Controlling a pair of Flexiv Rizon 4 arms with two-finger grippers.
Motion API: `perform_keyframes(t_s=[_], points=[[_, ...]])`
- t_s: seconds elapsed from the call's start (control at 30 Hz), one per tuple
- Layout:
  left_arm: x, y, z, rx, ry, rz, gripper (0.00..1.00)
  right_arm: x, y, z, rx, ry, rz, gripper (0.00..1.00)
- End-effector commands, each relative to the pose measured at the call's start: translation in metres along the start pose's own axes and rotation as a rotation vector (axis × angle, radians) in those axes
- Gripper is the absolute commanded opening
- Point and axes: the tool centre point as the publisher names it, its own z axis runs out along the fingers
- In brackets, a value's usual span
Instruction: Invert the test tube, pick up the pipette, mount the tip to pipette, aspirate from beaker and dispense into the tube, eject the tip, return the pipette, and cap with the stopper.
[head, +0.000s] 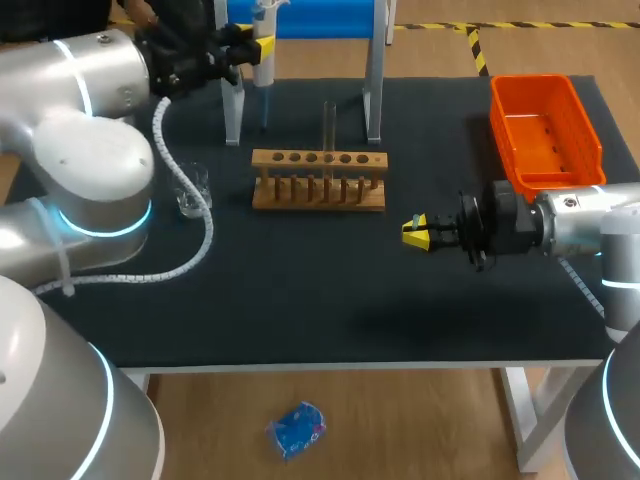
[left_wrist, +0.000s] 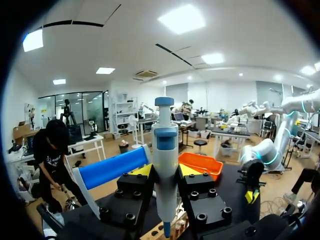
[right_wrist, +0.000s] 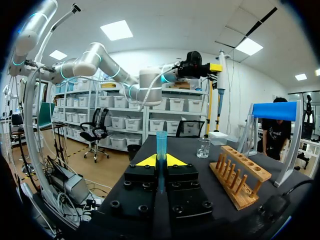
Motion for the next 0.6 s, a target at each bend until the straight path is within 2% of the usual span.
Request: perform_keyframes(t_s=[0.03, 0.27, 0.4, 0.53, 0.6], points=[[-0.004, 0.002, -0.005, 0.019, 0.462, 0.002, 0.0, 0.001, 0.0, -0.001, 0.0, -0.002, -0.001, 0.0], [-0.004, 0.002, -0.005, 0.019, 0.462, 0.002, 0.0, 0.001, 0.0, -0.001, 0.0, -0.002, -0.001, 0.0], [0.044, 0.004, -0.002, 0.065, 0.474, 0.028, 0.0, 0.001, 0.0, -0.001, 0.0, -0.002, -0.001, 0.0], [0.073, 0.001, -0.011, 0.093, 0.452, 0.048, 0.0, 0.001, 0.0, -0.001, 0.0, -0.002, -0.001, 0.0], [0.089, -0.002, -0.015, 0.082, 0.436, 0.053, 0.0, 0.001, 0.0, -0.001, 0.0, -0.002, -0.001, 0.0]])
